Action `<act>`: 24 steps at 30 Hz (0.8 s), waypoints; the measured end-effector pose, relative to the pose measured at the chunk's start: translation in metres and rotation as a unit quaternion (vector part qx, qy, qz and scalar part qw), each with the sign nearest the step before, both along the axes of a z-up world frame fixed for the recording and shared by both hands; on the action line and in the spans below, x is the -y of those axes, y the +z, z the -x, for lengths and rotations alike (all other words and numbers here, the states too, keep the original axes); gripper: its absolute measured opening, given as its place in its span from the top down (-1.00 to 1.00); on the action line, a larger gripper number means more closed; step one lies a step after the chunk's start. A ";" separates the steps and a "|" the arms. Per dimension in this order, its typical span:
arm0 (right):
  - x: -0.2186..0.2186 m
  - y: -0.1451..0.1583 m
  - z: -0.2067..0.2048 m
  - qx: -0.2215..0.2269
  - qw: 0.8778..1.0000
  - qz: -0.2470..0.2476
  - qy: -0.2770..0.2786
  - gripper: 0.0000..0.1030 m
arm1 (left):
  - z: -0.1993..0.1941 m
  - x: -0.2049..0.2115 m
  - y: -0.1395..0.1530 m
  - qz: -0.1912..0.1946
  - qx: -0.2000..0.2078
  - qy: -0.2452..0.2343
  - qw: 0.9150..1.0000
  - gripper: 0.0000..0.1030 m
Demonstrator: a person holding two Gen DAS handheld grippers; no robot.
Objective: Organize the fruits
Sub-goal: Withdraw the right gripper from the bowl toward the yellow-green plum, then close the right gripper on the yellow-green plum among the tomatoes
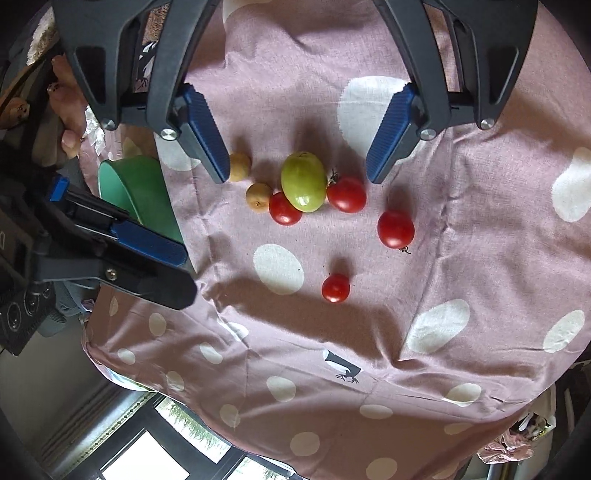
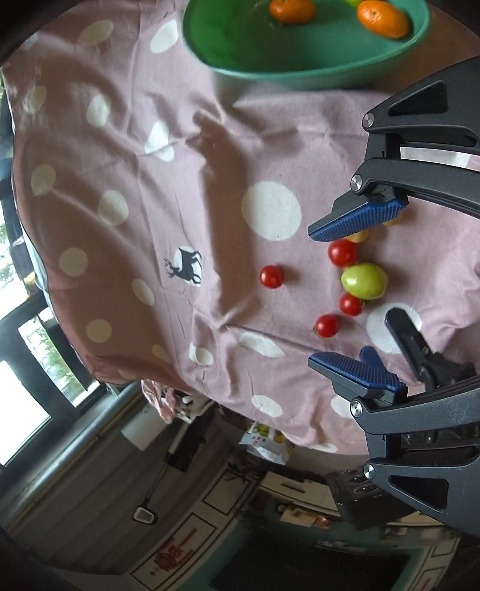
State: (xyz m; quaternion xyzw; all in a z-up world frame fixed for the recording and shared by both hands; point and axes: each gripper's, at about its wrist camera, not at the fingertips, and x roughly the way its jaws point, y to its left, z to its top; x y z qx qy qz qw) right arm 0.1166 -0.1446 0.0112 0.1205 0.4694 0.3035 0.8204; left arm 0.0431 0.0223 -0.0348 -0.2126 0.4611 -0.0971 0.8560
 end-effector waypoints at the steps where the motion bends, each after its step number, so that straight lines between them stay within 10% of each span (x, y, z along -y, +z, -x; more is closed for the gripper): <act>1: -0.002 -0.007 0.000 -0.003 1.000 0.003 0.001 -0.25 | 0.000 0.002 0.000 -0.008 -0.001 0.002 1.000 -0.46; 24: -0.005 -0.059 0.001 -0.101 0.994 -0.023 0.017 0.17 | -0.007 0.022 -0.017 -0.019 -0.026 -0.004 0.999 -0.30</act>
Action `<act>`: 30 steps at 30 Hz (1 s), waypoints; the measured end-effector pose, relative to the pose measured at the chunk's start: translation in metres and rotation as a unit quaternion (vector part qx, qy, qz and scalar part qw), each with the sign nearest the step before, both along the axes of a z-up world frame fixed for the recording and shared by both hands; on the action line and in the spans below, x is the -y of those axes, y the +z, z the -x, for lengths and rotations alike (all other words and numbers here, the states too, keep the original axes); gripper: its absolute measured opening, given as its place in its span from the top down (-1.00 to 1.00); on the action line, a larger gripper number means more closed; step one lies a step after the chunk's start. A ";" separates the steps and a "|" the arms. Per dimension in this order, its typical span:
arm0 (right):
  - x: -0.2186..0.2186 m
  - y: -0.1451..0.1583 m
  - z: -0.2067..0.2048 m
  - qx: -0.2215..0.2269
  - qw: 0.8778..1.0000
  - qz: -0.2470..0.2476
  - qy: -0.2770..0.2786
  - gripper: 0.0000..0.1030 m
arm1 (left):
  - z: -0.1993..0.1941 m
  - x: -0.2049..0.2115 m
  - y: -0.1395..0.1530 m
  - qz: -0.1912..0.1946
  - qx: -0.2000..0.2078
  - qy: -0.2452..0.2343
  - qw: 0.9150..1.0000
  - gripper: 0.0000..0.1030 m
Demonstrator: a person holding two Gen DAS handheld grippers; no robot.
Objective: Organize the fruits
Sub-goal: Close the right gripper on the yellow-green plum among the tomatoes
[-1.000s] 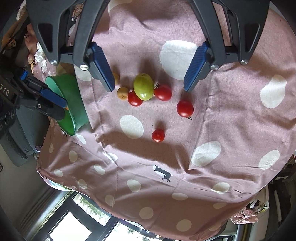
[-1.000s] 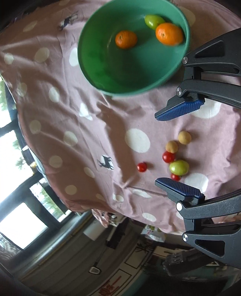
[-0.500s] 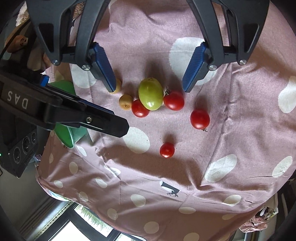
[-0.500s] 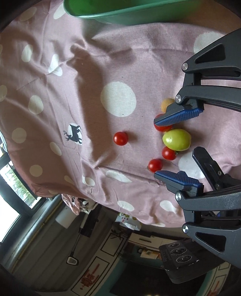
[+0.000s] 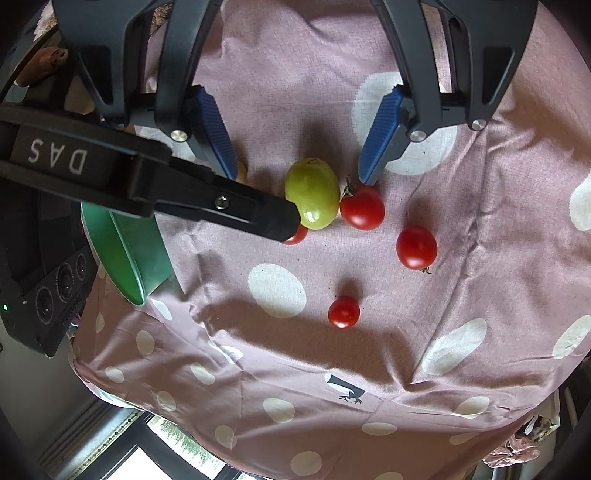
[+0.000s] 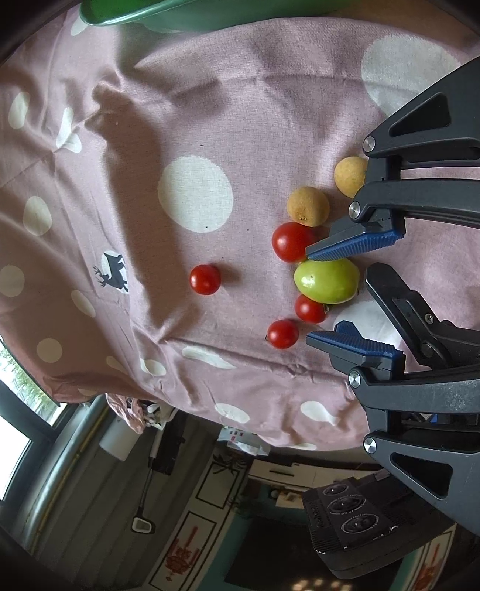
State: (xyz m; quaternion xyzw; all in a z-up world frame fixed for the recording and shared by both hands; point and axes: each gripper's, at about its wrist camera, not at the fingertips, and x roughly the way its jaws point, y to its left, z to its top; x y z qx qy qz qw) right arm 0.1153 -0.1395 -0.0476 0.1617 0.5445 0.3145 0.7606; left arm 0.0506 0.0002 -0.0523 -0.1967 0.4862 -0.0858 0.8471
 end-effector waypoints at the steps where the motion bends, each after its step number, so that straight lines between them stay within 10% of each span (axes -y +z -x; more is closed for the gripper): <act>1: 0.000 -0.001 0.000 -0.002 1.000 -0.001 0.001 0.17 | 0.000 0.000 -0.001 0.002 -0.001 -0.001 1.000 -0.30; 30: -0.016 -0.025 -0.008 -0.022 0.999 0.032 0.008 0.19 | -0.012 0.000 -0.019 0.004 -0.026 0.006 1.000 -0.05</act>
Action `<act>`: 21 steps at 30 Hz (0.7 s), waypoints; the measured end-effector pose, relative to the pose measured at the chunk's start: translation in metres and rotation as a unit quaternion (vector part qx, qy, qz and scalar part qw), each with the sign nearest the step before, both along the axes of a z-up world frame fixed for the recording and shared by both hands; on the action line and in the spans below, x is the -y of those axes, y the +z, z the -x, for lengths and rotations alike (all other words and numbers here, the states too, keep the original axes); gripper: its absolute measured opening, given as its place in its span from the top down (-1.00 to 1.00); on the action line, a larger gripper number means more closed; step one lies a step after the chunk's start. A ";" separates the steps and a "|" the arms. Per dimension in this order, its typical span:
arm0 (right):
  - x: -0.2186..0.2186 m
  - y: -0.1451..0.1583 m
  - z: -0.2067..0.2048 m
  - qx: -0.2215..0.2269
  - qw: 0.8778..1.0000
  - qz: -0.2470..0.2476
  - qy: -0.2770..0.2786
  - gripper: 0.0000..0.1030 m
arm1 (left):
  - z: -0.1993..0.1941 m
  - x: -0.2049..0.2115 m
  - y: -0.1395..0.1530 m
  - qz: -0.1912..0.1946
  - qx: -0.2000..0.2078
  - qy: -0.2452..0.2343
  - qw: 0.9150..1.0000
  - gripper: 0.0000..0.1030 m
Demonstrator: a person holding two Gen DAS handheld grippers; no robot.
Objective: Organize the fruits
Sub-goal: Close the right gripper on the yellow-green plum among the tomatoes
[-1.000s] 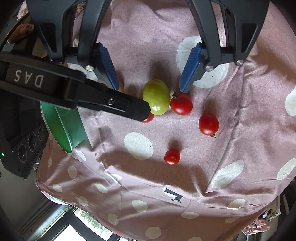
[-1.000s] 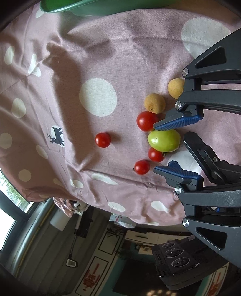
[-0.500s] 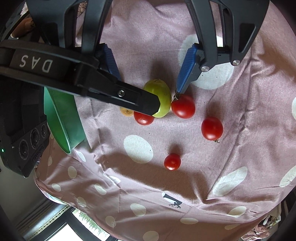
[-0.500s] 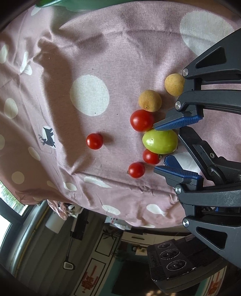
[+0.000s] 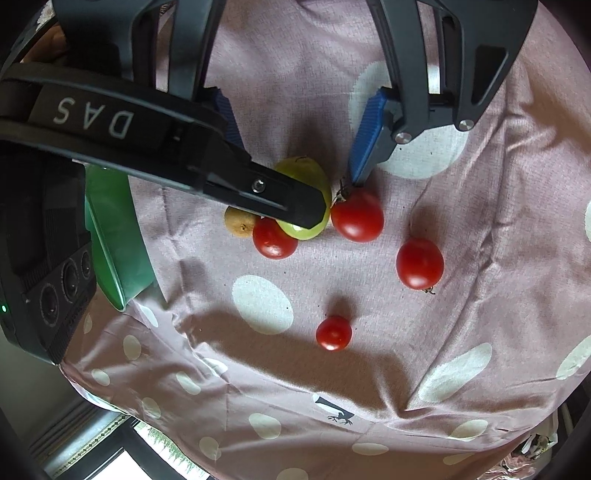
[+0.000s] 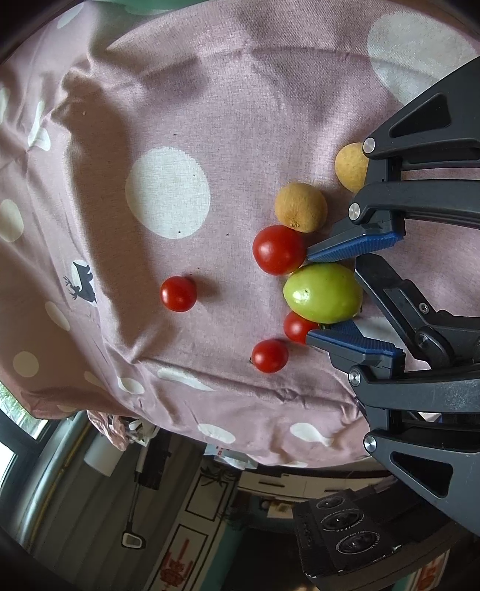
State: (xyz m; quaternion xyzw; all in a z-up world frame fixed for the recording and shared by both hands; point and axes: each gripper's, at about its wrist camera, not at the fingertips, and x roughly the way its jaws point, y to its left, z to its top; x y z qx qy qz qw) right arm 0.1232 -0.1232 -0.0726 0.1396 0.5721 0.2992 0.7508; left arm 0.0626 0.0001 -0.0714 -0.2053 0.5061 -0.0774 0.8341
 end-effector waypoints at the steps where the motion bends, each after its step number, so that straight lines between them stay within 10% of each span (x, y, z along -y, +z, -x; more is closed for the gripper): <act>1: 0.000 -0.001 0.000 0.000 1.000 0.000 0.000 0.19 | 0.000 0.000 0.000 -0.002 0.001 -0.001 1.000 -0.05; 21: -0.003 -0.001 0.003 0.010 1.000 0.012 0.004 0.25 | 0.002 0.005 0.004 -0.006 0.013 -0.008 1.000 0.23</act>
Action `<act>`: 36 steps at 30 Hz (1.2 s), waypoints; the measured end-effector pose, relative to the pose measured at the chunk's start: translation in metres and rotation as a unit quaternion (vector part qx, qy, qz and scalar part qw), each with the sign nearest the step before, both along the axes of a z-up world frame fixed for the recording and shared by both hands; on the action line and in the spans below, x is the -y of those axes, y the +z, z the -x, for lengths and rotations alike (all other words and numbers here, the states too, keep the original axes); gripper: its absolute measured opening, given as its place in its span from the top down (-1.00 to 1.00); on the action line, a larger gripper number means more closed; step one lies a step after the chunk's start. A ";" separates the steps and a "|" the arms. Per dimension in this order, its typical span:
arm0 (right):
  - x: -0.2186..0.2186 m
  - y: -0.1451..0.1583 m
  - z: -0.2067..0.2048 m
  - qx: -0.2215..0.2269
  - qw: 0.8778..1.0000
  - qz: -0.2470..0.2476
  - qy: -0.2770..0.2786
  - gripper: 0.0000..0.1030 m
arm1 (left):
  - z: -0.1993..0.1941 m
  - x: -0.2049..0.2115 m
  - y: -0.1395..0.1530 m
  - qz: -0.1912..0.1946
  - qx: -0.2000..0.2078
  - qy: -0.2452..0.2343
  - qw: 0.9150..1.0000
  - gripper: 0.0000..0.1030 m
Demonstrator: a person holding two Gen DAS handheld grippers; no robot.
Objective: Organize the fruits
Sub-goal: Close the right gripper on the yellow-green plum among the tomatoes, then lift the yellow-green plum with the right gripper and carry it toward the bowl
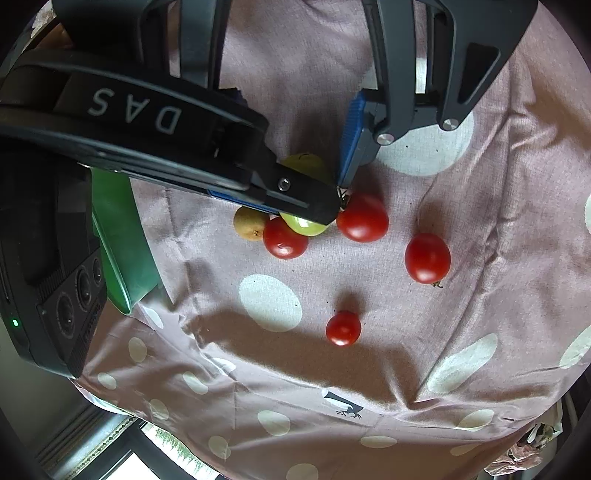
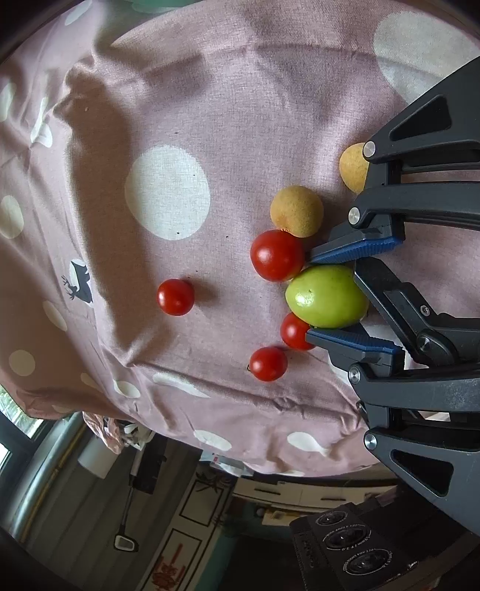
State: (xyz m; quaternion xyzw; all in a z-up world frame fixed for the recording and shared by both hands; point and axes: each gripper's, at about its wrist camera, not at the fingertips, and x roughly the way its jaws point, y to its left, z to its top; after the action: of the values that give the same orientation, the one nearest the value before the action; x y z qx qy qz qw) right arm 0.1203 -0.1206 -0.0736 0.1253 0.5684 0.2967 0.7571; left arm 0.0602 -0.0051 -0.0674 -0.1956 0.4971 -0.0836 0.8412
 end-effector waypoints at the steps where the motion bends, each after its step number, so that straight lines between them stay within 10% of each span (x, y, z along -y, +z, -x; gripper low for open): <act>1: -0.001 0.001 0.001 0.002 1.000 0.000 0.000 0.25 | 0.001 0.000 0.001 0.000 0.002 0.000 1.000 0.23; 36: 0.017 0.073 0.040 0.106 0.994 -0.032 -0.003 0.25 | 0.041 0.014 0.068 -0.024 0.116 0.001 0.993 0.23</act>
State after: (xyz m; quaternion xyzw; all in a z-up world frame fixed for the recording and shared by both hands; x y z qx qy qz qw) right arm 0.0806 -0.1373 -0.0008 0.1193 0.4745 0.3239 0.8098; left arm 0.0192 -0.0188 0.0005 -0.1652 0.3978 -0.0929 0.8977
